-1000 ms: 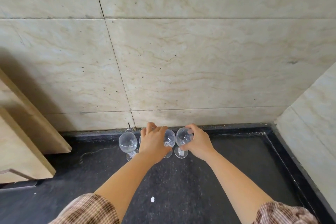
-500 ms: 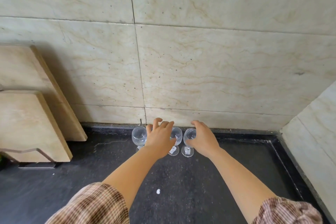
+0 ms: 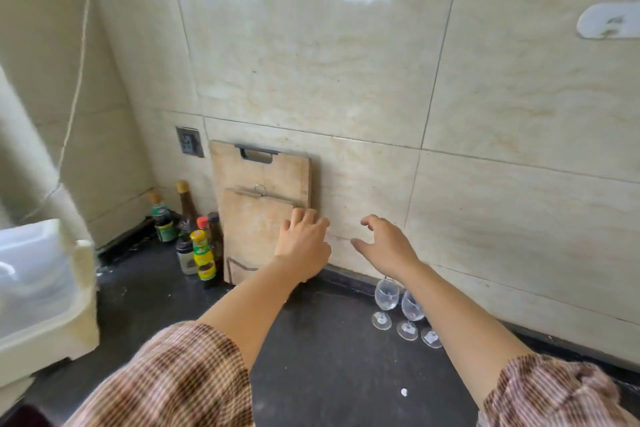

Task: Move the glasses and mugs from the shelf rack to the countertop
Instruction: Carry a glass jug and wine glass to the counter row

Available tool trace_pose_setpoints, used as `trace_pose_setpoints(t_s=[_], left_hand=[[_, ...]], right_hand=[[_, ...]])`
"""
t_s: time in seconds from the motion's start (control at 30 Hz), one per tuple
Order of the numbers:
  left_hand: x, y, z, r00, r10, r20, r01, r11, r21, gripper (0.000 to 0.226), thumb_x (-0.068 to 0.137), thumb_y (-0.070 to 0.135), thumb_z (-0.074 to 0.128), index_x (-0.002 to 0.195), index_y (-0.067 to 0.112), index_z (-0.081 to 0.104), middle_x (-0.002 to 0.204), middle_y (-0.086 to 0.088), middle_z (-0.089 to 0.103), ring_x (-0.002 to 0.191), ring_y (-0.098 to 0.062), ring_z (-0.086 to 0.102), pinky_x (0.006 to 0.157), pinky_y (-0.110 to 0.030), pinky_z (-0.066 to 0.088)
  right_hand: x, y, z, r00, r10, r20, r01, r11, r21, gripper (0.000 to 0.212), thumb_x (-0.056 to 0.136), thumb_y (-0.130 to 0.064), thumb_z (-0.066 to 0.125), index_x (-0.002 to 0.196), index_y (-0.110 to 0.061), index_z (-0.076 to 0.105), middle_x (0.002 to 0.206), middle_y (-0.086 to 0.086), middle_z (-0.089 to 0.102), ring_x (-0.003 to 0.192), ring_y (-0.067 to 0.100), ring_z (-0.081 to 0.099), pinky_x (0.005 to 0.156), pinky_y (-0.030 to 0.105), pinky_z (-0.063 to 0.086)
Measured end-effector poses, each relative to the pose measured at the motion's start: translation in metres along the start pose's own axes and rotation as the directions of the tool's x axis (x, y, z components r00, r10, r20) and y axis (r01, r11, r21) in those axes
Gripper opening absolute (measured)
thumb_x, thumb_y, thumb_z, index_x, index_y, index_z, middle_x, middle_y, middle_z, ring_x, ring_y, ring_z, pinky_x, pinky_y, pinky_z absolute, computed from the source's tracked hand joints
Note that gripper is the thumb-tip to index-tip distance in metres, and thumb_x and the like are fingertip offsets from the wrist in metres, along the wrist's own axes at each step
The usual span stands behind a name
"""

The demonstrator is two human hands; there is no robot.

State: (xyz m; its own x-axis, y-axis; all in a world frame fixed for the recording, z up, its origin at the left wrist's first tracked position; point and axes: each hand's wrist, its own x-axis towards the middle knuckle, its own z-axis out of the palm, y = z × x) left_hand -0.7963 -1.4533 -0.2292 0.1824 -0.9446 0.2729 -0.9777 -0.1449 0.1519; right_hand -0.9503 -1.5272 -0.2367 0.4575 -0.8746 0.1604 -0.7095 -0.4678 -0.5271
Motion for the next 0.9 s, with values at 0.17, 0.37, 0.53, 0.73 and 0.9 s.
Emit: trace_pose_setpoints(t_s=[0.17, 0.37, 0.53, 0.73, 0.9], left_hand=[[-0.077, -0.089, -0.079, 0.973, -0.183, -0.139, 0.187, 0.982, 0.021, 0.044, 0.089, 0.027, 0.046, 0.132, 0.021, 0.046, 0.143, -0.006, 0.039, 0.134, -0.029, 0.023, 0.104, -0.048, 0.027], [-0.201, -0.192, -0.167, 0.903, -0.326, -0.281, 0.358, 0.931, 0.071, 0.039, 0.088, 0.028, 0.047, 0.125, 0.018, 0.051, 0.136, -0.008, 0.045, 0.126, -0.031, 0.030, 0.099, -0.046, 0.032], [-0.311, -0.263, -0.230, 0.814, -0.463, -0.351, 0.523, 0.847, 0.094, 0.044, 0.090, 0.032, 0.048, 0.132, 0.017, 0.047, 0.140, -0.009, 0.042, 0.129, -0.032, 0.029, 0.102, -0.049, 0.031], [-0.451, -0.335, -0.295, 0.672, -0.609, -0.421, 0.707, 0.696, 0.123, 0.046, 0.088, 0.035, 0.049, 0.131, 0.019, 0.047, 0.140, -0.011, 0.042, 0.129, -0.033, 0.030, 0.100, -0.047, 0.032], [-0.540, -0.378, -0.332, 0.562, -0.691, -0.455, 0.812, 0.567, 0.142, 0.051, 0.088, 0.036, 0.049, 0.137, 0.020, 0.042, 0.140, -0.011, 0.042, 0.131, -0.033, 0.031, 0.100, -0.048, 0.034]], right_hand=[[-0.026, -0.122, 0.025, 0.986, -0.169, 0.009, 0.169, 0.985, 0.029, 0.050, 0.090, -0.040, 0.057, 0.133, -0.015, 0.049, 0.135, 0.006, 0.054, 0.120, 0.025, 0.051, 0.094, 0.038, 0.046], [-0.087, -0.275, 0.067, 0.937, -0.347, 0.022, 0.345, 0.935, 0.080, 0.048, 0.089, -0.042, 0.056, 0.129, -0.017, 0.051, 0.130, 0.009, 0.058, 0.116, 0.027, 0.054, 0.091, 0.038, 0.047], [-0.150, -0.397, 0.104, 0.860, -0.506, 0.062, 0.500, 0.861, 0.092, 0.050, 0.090, -0.041, 0.055, 0.133, -0.016, 0.047, 0.135, 0.010, 0.054, 0.120, 0.028, 0.051, 0.095, 0.040, 0.045], [-0.232, -0.540, 0.151, 0.716, -0.684, 0.139, 0.662, 0.729, 0.172, 0.052, 0.090, -0.037, 0.056, 0.133, -0.010, 0.048, 0.133, 0.016, 0.053, 0.122, 0.033, 0.048, 0.096, 0.038, 0.041], [-0.286, -0.631, 0.190, 0.609, -0.773, 0.178, 0.750, 0.634, 0.186, 0.053, 0.091, -0.039, 0.055, 0.135, -0.011, 0.045, 0.136, 0.015, 0.051, 0.124, 0.033, 0.046, 0.101, 0.045, 0.041]])
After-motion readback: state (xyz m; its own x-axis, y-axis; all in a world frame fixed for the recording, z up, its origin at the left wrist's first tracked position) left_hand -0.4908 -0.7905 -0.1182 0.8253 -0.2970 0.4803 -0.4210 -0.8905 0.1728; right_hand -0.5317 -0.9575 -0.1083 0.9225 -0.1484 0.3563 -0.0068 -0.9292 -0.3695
